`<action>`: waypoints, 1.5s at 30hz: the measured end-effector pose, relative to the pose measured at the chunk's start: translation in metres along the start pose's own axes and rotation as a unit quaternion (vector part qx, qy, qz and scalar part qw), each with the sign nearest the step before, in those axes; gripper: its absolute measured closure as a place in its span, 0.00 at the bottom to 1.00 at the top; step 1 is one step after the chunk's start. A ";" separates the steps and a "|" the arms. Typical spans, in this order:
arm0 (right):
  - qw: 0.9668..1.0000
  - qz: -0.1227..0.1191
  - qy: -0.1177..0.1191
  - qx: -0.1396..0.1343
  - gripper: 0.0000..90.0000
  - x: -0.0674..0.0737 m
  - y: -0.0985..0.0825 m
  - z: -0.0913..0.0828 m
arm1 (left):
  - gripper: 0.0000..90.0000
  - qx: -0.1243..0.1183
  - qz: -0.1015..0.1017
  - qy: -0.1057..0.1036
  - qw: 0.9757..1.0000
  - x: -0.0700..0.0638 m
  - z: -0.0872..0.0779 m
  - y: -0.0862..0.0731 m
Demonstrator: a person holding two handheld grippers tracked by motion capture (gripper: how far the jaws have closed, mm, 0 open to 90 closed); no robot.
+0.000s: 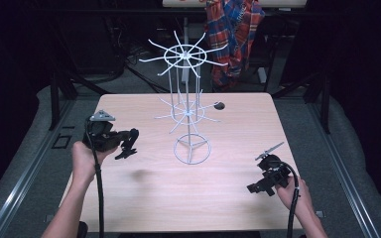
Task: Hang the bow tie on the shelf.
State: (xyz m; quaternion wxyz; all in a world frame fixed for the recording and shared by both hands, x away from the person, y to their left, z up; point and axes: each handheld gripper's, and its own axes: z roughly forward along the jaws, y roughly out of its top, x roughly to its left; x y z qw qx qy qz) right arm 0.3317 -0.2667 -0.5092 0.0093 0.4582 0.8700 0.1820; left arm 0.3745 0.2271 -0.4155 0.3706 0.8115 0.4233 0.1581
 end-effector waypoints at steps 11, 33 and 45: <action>1.000 0.001 0.006 -0.001 0.17 0.000 0.000 0.002 | 0.99 -0.013 0.002 -0.005 1.000 -0.002 0.000 0.011; 1.000 -0.001 0.005 0.004 0.17 -0.001 0.000 0.001 | 0.99 -0.032 0.014 -0.013 0.999 -0.008 -0.004 0.032; 1.000 0.003 0.003 0.000 0.17 -0.001 0.000 0.002 | 0.99 -0.042 0.025 -0.017 0.999 -0.013 -0.001 0.046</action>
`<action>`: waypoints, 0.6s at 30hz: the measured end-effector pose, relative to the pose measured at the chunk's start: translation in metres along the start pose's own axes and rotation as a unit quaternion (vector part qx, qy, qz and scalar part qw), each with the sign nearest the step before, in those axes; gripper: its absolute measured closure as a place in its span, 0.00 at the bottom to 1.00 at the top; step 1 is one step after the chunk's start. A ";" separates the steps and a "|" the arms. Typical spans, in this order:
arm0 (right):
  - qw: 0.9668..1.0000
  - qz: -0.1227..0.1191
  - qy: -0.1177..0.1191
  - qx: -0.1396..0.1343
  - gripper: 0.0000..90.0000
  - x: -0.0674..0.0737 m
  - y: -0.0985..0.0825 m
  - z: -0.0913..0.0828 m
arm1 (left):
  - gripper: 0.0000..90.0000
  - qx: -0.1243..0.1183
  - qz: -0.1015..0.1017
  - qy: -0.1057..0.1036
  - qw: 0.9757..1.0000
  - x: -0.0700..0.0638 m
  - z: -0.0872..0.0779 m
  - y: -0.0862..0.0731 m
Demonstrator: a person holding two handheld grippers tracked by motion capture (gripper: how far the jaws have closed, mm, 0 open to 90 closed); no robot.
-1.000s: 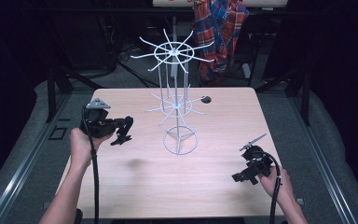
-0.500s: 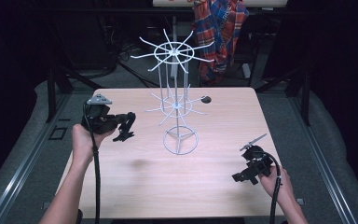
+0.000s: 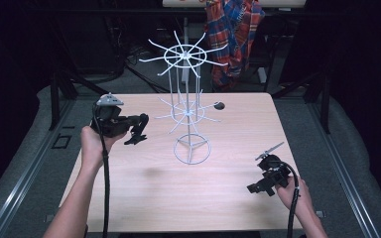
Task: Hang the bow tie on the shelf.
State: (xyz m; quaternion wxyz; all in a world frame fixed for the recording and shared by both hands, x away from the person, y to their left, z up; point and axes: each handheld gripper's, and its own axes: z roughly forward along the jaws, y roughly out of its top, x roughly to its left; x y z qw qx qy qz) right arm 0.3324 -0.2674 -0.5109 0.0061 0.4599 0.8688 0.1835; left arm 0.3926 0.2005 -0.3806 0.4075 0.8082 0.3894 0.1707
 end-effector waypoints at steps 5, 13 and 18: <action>1.000 0.001 0.000 0.002 0.17 0.001 0.000 0.000 | 0.99 -0.006 0.005 0.000 1.000 -0.003 0.001 0.004; 1.000 -0.001 -0.002 0.005 0.17 0.001 -0.001 -0.002 | 0.99 -0.016 0.008 -0.006 1.000 -0.007 -0.001 0.010; 1.000 0.003 0.002 0.005 0.17 0.000 -0.001 -0.001 | 0.99 -0.016 0.009 -0.010 1.000 -0.008 0.002 0.012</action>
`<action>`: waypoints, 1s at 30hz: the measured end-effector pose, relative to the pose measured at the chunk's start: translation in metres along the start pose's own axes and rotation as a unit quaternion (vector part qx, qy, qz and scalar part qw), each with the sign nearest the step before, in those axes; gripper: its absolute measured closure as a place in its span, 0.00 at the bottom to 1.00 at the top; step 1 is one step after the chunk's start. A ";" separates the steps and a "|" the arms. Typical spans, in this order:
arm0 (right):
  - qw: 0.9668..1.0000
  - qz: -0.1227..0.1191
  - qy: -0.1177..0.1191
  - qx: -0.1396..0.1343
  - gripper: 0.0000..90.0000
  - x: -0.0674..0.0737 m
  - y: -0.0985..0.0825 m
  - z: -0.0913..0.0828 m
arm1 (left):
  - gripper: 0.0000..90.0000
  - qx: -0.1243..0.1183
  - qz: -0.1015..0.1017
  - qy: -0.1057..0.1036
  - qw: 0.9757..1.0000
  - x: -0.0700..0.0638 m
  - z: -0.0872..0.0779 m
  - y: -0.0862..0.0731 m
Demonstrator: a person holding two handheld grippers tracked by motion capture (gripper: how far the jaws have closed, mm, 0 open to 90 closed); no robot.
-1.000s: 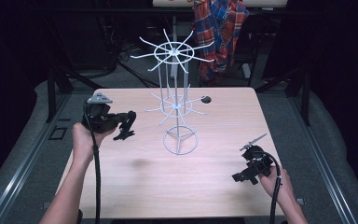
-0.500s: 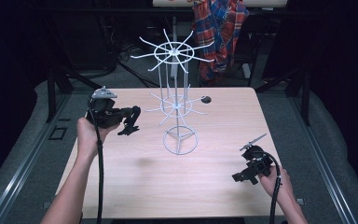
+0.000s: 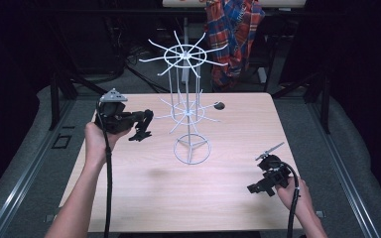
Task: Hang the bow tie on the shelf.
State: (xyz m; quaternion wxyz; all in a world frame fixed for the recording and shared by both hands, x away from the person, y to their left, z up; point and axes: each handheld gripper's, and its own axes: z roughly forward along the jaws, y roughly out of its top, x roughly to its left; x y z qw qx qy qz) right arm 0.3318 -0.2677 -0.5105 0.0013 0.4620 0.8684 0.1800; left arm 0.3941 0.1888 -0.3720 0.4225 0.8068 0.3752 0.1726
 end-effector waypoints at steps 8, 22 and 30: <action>1.000 0.000 -0.001 0.001 0.17 0.000 0.000 0.001 | 0.99 0.003 0.005 -0.006 1.000 -0.003 0.006 0.002; 1.000 -0.002 -0.002 0.000 0.17 0.001 0.000 0.000 | 0.99 0.005 0.014 -0.009 1.000 -0.009 0.008 0.007; 1.000 -0.002 0.001 0.005 0.17 0.000 0.000 0.000 | 0.99 0.010 0.024 -0.016 1.000 -0.015 0.017 0.011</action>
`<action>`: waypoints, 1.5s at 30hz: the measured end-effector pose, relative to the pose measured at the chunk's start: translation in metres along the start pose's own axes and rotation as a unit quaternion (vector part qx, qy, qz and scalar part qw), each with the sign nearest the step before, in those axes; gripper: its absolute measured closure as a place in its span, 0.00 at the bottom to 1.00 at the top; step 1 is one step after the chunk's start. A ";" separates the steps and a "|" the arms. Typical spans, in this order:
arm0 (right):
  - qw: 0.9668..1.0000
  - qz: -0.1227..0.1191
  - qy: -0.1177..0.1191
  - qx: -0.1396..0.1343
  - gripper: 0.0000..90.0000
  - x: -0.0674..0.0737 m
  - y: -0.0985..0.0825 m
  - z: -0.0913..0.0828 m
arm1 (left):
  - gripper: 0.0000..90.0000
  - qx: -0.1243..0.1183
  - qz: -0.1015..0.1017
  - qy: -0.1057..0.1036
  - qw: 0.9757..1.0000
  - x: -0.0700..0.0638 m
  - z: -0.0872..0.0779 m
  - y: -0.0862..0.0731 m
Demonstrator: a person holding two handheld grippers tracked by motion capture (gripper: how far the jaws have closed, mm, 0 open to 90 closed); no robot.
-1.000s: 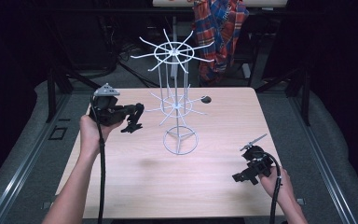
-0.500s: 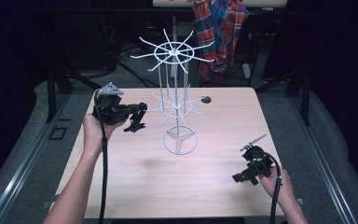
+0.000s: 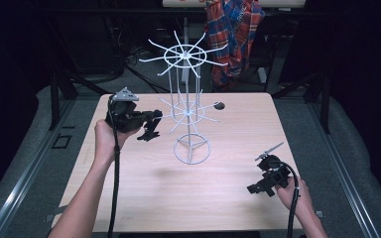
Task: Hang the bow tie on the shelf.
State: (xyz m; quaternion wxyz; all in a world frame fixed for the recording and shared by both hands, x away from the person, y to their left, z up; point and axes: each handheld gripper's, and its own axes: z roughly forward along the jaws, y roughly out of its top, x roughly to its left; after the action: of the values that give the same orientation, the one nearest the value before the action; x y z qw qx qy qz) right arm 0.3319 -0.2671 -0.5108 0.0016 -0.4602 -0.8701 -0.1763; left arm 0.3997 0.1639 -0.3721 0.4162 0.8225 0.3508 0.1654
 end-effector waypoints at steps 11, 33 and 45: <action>1.000 -0.003 -0.001 0.001 0.17 0.000 -0.001 0.000 | 0.99 0.005 0.012 -0.004 1.000 -0.006 0.014 0.007; 1.000 0.003 0.005 -0.002 0.17 0.000 -0.001 0.002 | 0.99 0.029 0.031 -0.006 0.999 -0.014 0.028 0.004; 1.000 -0.007 0.001 0.008 0.17 -0.001 -0.001 0.001 | 0.99 0.040 0.044 0.002 0.998 -0.021 0.035 0.001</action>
State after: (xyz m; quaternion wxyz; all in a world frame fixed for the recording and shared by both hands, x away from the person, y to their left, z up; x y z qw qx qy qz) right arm 0.3317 -0.2682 -0.5124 0.0049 -0.4541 -0.8746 -0.1701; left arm 0.4051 0.1291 -0.3921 0.3744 0.8528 0.3216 0.1704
